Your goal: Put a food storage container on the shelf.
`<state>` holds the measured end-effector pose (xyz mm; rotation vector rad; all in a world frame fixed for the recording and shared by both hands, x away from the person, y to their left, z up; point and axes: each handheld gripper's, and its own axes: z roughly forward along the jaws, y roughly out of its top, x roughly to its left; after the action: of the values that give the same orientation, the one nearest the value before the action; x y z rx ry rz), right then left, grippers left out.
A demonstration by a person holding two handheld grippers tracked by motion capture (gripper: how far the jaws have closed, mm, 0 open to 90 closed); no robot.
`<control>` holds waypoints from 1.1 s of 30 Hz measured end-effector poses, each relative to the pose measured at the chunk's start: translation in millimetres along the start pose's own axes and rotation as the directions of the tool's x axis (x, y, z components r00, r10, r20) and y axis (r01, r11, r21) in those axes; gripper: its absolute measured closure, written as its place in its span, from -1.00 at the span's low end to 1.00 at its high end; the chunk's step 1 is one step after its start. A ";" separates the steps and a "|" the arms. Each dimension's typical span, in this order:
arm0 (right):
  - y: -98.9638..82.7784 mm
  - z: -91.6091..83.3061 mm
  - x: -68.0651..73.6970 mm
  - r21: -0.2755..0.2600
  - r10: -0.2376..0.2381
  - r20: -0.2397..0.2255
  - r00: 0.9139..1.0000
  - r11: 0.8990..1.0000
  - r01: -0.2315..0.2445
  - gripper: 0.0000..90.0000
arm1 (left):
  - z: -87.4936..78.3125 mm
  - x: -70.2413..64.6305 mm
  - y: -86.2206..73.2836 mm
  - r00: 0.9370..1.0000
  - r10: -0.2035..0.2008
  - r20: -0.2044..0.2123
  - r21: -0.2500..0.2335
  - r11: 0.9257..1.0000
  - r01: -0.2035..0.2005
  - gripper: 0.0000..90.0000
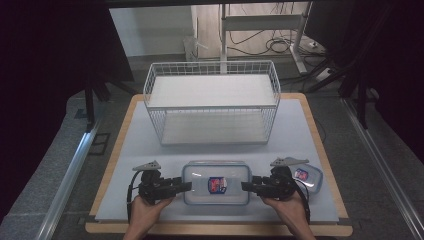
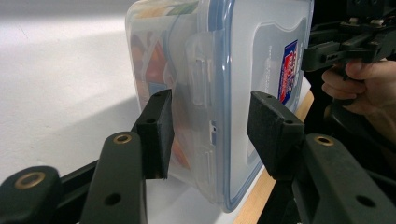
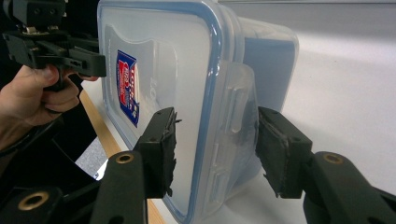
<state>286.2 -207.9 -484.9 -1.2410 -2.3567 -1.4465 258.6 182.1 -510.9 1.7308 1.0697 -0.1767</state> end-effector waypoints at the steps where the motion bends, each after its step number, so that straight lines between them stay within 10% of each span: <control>1: 0.0 0.0 0.0 0.000 0.000 0.000 1.000 1.000 0.000 0.10 | 0.0 0.0 0.0 1.000 0.000 0.000 0.000 1.000 0.000 0.15; 33: 93.0 -30.9 22.5 -0.131 -0.087 -0.006 0.996 0.988 0.085 0.10 | -39.9 -34.1 95.1 0.991 0.122 -0.056 -0.099 0.987 -0.127 0.14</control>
<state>325.9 -199.3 -392.9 -1.1689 -2.3697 -1.6534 292.8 190.2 -408.1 1.7105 0.9856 0.0007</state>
